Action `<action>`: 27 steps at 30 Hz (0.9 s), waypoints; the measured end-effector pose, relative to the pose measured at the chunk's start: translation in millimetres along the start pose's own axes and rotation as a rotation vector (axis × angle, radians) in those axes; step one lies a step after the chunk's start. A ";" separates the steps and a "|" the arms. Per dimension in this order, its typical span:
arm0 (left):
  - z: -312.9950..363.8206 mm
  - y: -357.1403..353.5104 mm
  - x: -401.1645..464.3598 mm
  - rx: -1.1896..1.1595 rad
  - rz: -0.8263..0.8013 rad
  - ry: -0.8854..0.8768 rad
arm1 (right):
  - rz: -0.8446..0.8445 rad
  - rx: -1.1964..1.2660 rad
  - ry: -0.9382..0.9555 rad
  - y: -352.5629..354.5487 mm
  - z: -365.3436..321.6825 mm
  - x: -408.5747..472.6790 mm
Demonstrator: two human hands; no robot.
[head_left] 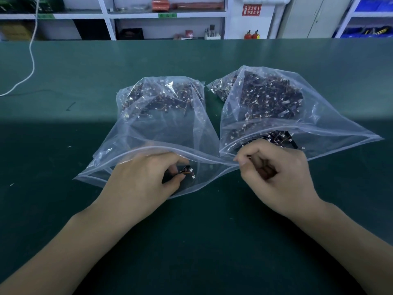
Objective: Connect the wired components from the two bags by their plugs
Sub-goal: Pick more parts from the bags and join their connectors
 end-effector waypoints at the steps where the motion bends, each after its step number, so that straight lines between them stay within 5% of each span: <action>1: 0.0 0.6 -0.1 0.012 0.027 -0.017 | -0.007 0.006 0.005 -1.3 0.4 -0.1; 14: 31.6 -2.6 -5.8 -0.249 0.205 -0.417 | -0.198 0.026 0.145 -13.8 -6.2 -2.0; 27: 31.0 -2.3 -5.2 -0.335 0.212 -0.387 | -0.079 0.158 0.110 -7.9 -7.6 -0.2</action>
Point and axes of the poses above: each hand's wrist, its own x-axis towards the middle knuckle, its own y-axis out of the back of the hand, z = x × y, the point moved 4 cm from there along x, towards the middle knuckle, and after that the axes turned 13 degrees about -x, right-handed, at the moved point
